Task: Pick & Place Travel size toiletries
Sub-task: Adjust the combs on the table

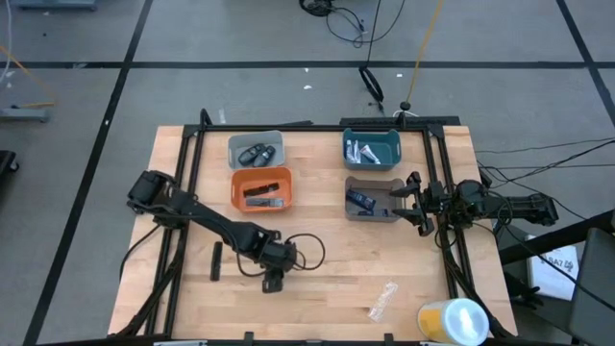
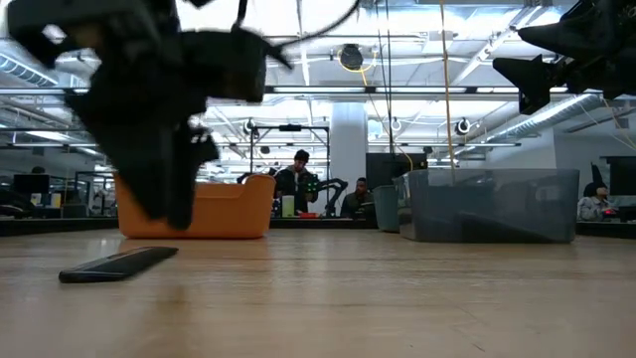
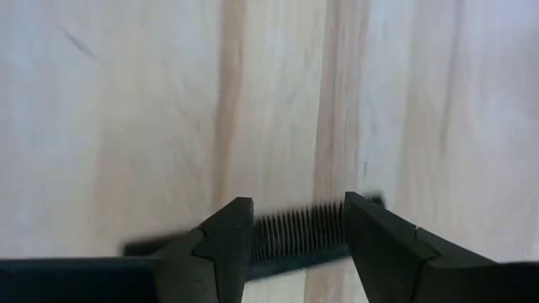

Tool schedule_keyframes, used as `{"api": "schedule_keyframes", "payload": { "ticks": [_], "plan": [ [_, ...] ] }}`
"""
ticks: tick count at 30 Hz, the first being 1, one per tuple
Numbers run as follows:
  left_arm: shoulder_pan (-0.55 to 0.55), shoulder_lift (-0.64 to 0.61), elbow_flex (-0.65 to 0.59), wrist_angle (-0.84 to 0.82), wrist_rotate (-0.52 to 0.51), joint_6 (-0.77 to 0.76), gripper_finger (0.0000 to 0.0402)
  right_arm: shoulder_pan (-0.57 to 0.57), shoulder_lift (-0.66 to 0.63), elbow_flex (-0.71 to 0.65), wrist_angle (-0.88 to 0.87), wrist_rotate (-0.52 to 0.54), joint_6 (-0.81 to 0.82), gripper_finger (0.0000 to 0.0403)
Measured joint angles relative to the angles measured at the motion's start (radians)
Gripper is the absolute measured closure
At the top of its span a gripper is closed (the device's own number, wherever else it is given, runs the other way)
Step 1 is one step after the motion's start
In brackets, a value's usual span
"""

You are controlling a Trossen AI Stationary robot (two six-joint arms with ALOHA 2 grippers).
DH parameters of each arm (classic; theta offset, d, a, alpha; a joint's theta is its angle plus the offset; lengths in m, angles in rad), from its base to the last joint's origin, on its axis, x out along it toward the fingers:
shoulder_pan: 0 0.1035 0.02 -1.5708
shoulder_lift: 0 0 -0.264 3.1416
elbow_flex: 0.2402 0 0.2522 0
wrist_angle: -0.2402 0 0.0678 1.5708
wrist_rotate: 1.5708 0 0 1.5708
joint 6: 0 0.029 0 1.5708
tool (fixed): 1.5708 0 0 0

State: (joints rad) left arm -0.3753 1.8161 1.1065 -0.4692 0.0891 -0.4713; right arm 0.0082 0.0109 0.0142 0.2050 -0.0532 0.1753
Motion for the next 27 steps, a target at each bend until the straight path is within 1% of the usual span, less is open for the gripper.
{"api": "schedule_keyframes", "payload": {
  "ticks": [4, 7, 9, 11, 14, 16, 19, 21, 24, 27],
  "plan": [
    [-0.012, -0.060, 0.025, -0.059, -0.079, -0.006, 0.0215, 0.000, 0.000, 0.000, 0.000, 0.000, 0.000, 0.0165],
    [-0.027, -0.118, 0.042, -0.139, -0.116, -0.092, 0.0215, 0.000, 0.000, 0.000, -0.001, 0.000, 0.000, 0.0165],
    [-0.041, -0.159, 0.042, -0.230, -0.125, -0.225, 0.0215, 0.000, 0.000, 0.000, 0.000, 0.000, 0.004, 0.0165],
    [-0.064, -0.184, 0.042, -0.348, -0.158, -0.386, 0.0215, 0.000, 0.000, 0.000, -0.002, 0.000, 0.010, 0.0165],
    [-0.109, -0.203, 0.042, -0.544, -0.194, -0.637, 0.0215, 0.000, 0.000, 0.000, -0.010, 0.000, 0.015, 0.0165],
    [-0.141, -0.206, 0.042, -0.660, -0.194, -0.804, 0.0215, 0.000, 0.000, 0.000, -0.014, 0.000, 0.022, 0.0165],
    [-0.188, -0.206, 0.027, -0.799, -0.159, -1.052, 0.0215, 0.000, 0.000, 0.000, -0.015, 0.000, 0.023, 0.0165],
    [-0.209, -0.206, -0.005, -0.837, -0.104, -1.172, 0.0215, 0.000, 0.000, 0.000, -0.015, 0.000, 0.023, 0.0165],
    [-0.233, -0.206, -0.079, -0.843, -0.004, -1.265, 0.0215, 0.000, 0.000, 0.000, -0.015, 0.000, 0.023, 0.0165],
    [-0.244, -0.206, -0.171, -0.807, 0.114, -1.329, 0.0216, 0.000, 0.000, 0.000, -0.007, 0.000, 0.023, 0.0165]
  ]
}}
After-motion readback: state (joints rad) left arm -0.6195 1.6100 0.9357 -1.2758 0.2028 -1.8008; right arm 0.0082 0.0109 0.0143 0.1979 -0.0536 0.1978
